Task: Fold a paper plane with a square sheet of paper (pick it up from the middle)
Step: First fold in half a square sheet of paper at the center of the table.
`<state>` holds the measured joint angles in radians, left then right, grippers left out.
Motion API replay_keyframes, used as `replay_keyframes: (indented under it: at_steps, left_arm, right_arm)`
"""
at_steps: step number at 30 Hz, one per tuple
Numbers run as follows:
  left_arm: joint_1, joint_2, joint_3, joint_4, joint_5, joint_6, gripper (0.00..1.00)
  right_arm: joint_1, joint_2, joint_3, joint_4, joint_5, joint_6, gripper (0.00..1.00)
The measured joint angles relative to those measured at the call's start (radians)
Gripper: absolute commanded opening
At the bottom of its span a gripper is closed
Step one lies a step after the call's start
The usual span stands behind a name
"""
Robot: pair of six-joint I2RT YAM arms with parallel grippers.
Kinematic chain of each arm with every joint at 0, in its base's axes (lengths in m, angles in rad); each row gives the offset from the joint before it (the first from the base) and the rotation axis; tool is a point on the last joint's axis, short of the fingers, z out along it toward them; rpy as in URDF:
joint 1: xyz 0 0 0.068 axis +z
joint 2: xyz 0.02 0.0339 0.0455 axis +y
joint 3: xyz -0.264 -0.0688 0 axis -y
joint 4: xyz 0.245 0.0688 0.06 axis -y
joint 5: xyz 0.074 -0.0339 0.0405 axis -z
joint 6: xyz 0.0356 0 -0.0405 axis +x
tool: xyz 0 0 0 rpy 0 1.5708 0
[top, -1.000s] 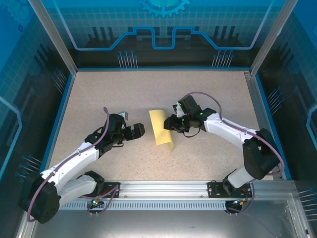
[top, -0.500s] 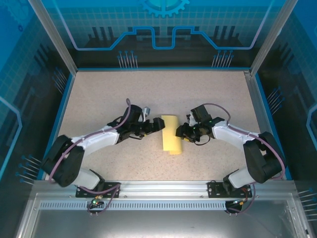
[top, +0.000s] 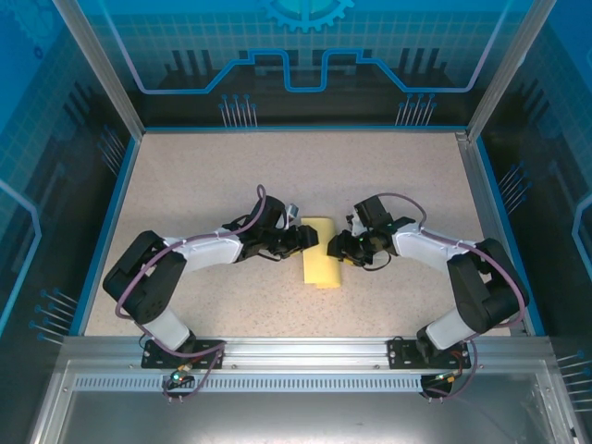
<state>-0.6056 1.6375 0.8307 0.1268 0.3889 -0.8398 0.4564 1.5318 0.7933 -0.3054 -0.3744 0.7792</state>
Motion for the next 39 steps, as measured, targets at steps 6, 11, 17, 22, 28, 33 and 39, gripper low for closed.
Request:
replay_keyframes:
  at_steps: [6, 11, 17, 22, 28, 33, 39]
  left_arm:
    - [-0.002, 0.021, 0.001, 0.05, 0.019, -0.021, 0.25]
    - [-0.002, 0.041, 0.004, 0.066, 0.031, -0.029, 0.04]
    - [-0.002, 0.039, 0.026, 0.058, 0.039, -0.019, 0.0]
    - [-0.002, -0.045, 0.055, -0.076, 0.032, 0.05, 0.0]
    - [0.0, -0.182, 0.249, -0.376, -0.028, 0.215, 0.0]
    - [0.01, -0.198, 0.43, -0.599, -0.077, 0.327, 0.0]
    - [0.008, -0.066, 0.559, -0.718, -0.071, 0.376, 0.0]
  right_arm:
    - [-0.006, 0.0, 0.0, -0.002, 0.0, -0.013, 0.47]
    - [-0.023, -0.001, 0.001, -0.021, 0.0, -0.027, 0.54]
    - [-0.034, -0.111, 0.001, -0.066, 0.015, -0.059, 0.68]
    - [-0.042, -0.329, 0.007, -0.121, 0.08, -0.095, 0.83]
    - [-0.069, -0.471, 0.035, -0.161, 0.147, -0.146, 0.96]
    - [-0.1, -0.383, 0.045, -0.187, 0.13, -0.156, 0.98]
    - [-0.106, -0.313, 0.037, -0.132, 0.105, -0.143, 0.99]
